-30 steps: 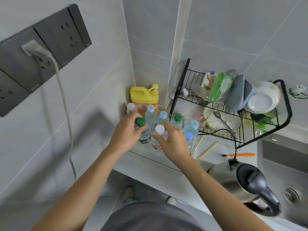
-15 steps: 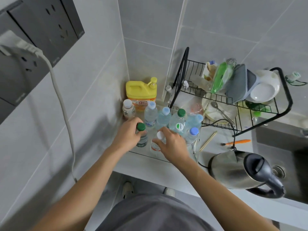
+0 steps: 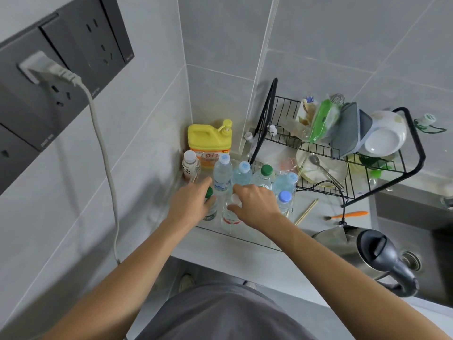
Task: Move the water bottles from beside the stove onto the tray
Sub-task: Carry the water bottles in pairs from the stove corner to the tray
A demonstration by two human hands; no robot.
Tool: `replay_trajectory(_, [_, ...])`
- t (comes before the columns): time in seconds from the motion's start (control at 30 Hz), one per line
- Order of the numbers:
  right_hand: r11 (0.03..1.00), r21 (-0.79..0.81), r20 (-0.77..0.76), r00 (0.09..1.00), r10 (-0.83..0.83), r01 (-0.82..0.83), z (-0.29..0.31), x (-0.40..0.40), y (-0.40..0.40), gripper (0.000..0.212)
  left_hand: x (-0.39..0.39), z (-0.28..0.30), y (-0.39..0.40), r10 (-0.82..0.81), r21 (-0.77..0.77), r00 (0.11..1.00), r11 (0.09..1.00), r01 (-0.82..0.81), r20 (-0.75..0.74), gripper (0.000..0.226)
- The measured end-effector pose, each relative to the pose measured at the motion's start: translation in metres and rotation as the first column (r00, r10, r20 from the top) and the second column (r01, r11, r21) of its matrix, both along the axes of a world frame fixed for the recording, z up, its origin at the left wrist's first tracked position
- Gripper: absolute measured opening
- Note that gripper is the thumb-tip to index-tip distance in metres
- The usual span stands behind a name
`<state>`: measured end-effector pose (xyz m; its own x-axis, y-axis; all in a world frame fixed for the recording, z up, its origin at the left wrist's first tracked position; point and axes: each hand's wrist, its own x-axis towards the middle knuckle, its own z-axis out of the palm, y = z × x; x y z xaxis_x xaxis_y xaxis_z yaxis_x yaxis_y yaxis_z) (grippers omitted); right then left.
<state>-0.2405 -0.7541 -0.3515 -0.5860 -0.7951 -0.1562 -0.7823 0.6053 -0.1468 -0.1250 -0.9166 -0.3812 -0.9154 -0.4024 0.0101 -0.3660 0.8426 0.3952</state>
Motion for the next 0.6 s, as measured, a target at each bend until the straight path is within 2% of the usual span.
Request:
replay_trajectory(0.27, [1.000, -0.012, -0.088, 0.996, -0.015, 0.014, 0.017, -0.030, -0.014, 0.040, -0.024, 0.014, -0.016, -0.023, 0.043, 1.000, 0.999, 0.023, 0.017, 0.025])
replay_trajectory(0.43, [0.998, -0.013, -0.071, 0.996, -0.060, 0.059, 0.011, -0.041, -0.019, 0.040, -0.051, 0.017, -0.013, -0.042, 0.070, 0.999, 0.997, 0.042, -0.007, 0.031])
replay_trajectory(0.6, [0.995, 0.001, -0.050, 0.994, -0.096, 0.096, -0.003, -0.044, -0.013, 0.038, -0.059, 0.008, -0.009, -0.032, 0.073, 0.999, 0.997, 0.030, 0.021, 0.025])
